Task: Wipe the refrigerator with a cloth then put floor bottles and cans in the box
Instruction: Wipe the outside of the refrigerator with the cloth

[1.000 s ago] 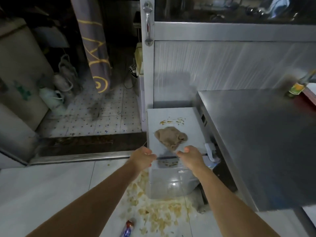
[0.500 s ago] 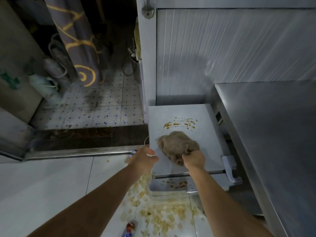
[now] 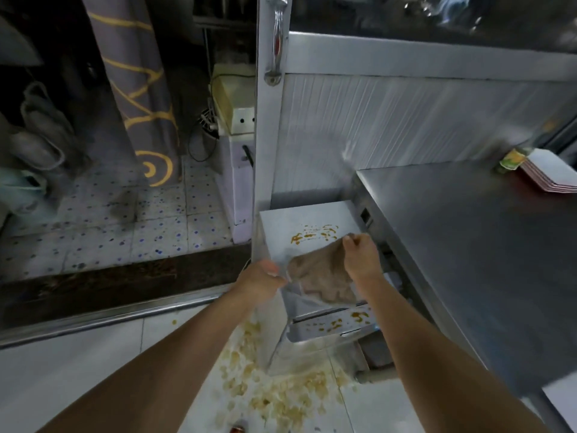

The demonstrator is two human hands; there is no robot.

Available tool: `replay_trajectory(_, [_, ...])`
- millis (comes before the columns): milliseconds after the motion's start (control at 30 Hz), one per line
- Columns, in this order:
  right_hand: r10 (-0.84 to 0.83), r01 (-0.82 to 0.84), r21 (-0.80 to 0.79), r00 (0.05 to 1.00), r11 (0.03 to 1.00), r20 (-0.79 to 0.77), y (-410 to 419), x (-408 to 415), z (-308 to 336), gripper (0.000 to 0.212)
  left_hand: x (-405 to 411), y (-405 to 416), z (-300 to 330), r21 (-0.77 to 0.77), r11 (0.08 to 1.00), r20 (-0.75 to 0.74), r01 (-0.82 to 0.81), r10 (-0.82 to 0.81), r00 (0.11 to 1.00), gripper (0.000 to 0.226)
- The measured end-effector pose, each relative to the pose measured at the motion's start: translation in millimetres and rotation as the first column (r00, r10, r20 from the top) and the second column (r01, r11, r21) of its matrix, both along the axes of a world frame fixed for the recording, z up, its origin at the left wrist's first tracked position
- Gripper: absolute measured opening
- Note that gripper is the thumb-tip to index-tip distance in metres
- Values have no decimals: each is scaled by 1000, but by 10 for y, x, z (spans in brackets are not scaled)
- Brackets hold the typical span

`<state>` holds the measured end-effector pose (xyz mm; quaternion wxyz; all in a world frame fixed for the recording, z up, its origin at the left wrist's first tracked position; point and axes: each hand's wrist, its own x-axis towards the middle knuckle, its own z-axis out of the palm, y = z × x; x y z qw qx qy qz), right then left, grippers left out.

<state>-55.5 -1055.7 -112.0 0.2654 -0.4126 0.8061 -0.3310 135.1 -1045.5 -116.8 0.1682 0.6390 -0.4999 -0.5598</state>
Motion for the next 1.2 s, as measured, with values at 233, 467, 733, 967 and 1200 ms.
replay_trajectory(233, [-34,48,-186,996,981,80,256,261,616,23,274,86,437,51,994,-215,99,-86,973,22])
replay_trajectory(467, [153,-33,-201,772,979,617,534,191,813,68,70,63,591,121,989,-490,79,-9,871,36])
replay_trajectory(733, [365,-346,138,917,928,-157,481,-221,607,31,-325,-180,540,-221,929,114,297,-278,954,45])
replay_trajectory(967, [282,-301,75,940,951,194,181,-652,362,41,-644,-529,376,-237,949,156,209,-175,972,17])
replay_trajectory(1200, [-17,-96,113,683,989,730,-110,-799,116,50,-736,-732,127,-13,996,-34,-89,89,995,40])
